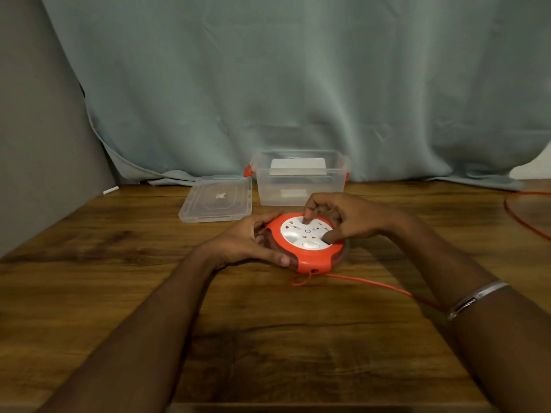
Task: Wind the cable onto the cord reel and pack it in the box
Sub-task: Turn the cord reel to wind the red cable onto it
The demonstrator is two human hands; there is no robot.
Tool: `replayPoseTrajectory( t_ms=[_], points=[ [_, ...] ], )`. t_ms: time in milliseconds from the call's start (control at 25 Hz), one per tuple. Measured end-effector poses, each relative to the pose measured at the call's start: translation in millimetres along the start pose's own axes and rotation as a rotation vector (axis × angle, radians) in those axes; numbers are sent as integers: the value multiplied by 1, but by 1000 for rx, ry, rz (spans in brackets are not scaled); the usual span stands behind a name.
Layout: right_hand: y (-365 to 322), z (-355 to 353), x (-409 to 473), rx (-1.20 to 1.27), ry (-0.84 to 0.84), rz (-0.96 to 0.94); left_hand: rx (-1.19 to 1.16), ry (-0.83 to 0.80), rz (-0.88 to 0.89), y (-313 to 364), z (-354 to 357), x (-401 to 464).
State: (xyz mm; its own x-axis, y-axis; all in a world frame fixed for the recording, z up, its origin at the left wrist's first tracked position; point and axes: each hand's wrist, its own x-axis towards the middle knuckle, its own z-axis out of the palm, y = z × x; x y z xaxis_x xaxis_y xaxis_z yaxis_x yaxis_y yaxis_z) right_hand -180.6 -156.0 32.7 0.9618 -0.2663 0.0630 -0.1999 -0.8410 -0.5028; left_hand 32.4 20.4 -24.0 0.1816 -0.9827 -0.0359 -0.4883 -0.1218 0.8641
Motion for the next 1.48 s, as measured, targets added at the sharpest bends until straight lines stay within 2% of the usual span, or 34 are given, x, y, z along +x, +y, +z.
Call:
replayPoseTrajectory(
  t_ms=[160, 560, 960, 1200, 1480],
  points=[
    [6, 4, 4, 40, 39, -5, -14, -9, -3, 1, 0, 0],
    [-10, 18, 8, -156, 162, 43, -39, -22, 40, -3, -1, 0],
    [-29, 33, 15, -226, 256, 127, -69, -18, 48, -8, -1, 2],
    [-51, 48, 20, -314, 386, 336, -64, 0, 55, -8, -1, 2],
    [-62, 62, 25, -336, 431, 398, -58, -9, 63, -8, -1, 2]
  ],
)
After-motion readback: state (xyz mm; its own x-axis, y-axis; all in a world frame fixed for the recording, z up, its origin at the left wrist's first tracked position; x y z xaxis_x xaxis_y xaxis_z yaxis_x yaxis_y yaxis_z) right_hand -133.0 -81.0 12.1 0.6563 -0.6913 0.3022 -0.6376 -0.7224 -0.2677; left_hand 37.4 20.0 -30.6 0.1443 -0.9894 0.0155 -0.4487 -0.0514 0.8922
